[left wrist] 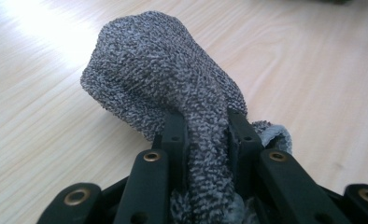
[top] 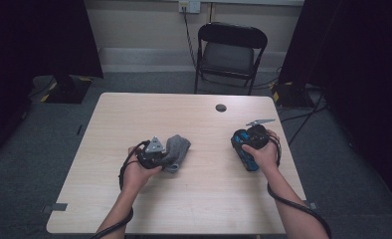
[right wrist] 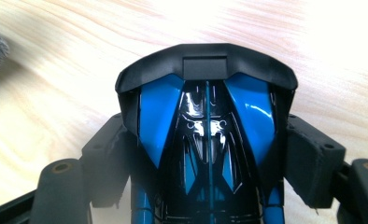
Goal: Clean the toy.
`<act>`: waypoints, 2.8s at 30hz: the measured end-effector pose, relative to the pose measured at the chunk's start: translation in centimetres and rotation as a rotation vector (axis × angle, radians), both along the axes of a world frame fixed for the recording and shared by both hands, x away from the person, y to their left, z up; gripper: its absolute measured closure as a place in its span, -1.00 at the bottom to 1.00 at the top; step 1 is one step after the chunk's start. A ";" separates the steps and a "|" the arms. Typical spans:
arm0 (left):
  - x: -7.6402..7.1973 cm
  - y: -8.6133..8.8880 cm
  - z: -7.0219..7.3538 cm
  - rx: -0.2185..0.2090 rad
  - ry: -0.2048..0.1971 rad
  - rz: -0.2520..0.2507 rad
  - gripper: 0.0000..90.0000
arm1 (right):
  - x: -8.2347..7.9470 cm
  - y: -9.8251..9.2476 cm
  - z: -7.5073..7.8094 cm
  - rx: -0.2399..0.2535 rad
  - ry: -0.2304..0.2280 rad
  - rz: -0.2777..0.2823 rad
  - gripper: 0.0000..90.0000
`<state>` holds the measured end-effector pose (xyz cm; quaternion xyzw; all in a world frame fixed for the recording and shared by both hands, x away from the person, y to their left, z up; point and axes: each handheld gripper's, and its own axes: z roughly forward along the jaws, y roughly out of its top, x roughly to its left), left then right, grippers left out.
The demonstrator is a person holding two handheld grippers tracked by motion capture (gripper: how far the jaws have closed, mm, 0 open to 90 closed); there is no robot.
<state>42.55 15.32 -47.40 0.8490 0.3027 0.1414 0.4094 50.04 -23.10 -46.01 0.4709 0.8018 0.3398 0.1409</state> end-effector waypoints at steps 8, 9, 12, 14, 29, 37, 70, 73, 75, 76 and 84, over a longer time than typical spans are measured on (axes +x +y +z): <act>0.2 -0.5 -1.3 0.007 0.001 0.026 0.28 | 0.9 0.9 -1.4 -0.059 0.027 0.003 -0.44; 0.2 -0.4 -1.3 0.020 -0.010 0.035 0.23 | 0.9 0.9 -1.5 -0.064 0.026 0.009 -0.44; 0.0 -0.5 -1.3 -0.002 0.008 0.065 -0.12 | 0.9 1.1 -1.7 -0.078 0.025 0.011 -0.45; -0.1 -0.5 -1.1 0.011 0.003 0.080 -0.22 | 0.9 1.1 -1.9 -0.082 0.021 0.022 -0.45; -1.0 0.0 0.7 -0.016 -0.018 0.098 -0.49 | 1.1 1.0 -0.9 -0.066 0.010 0.059 -0.66; -1.4 0.1 1.0 -0.049 -0.004 0.101 -0.56 | 0.3 1.1 0.2 -0.033 0.001 0.066 -0.67; -3.9 -1.4 2.1 -0.114 0.026 0.018 -0.64 | -5.0 3.7 1.8 0.055 -0.039 0.170 -0.67; -4.1 -1.9 2.0 -0.118 0.025 0.002 -0.64 | -5.5 4.1 1.8 0.058 -0.040 0.191 -0.67; -4.3 -2.1 2.0 -0.118 0.024 -0.003 -0.64 | -5.7 4.4 1.9 0.061 -0.045 0.201 -0.67; -4.3 -2.1 2.0 -0.118 0.024 -0.003 -0.64 | -5.7 4.4 1.9 0.061 -0.045 0.201 -0.67; -4.9 -2.9 1.4 -0.123 0.041 -0.020 -0.64 | -7.0 5.6 1.9 0.071 -0.050 0.261 -0.67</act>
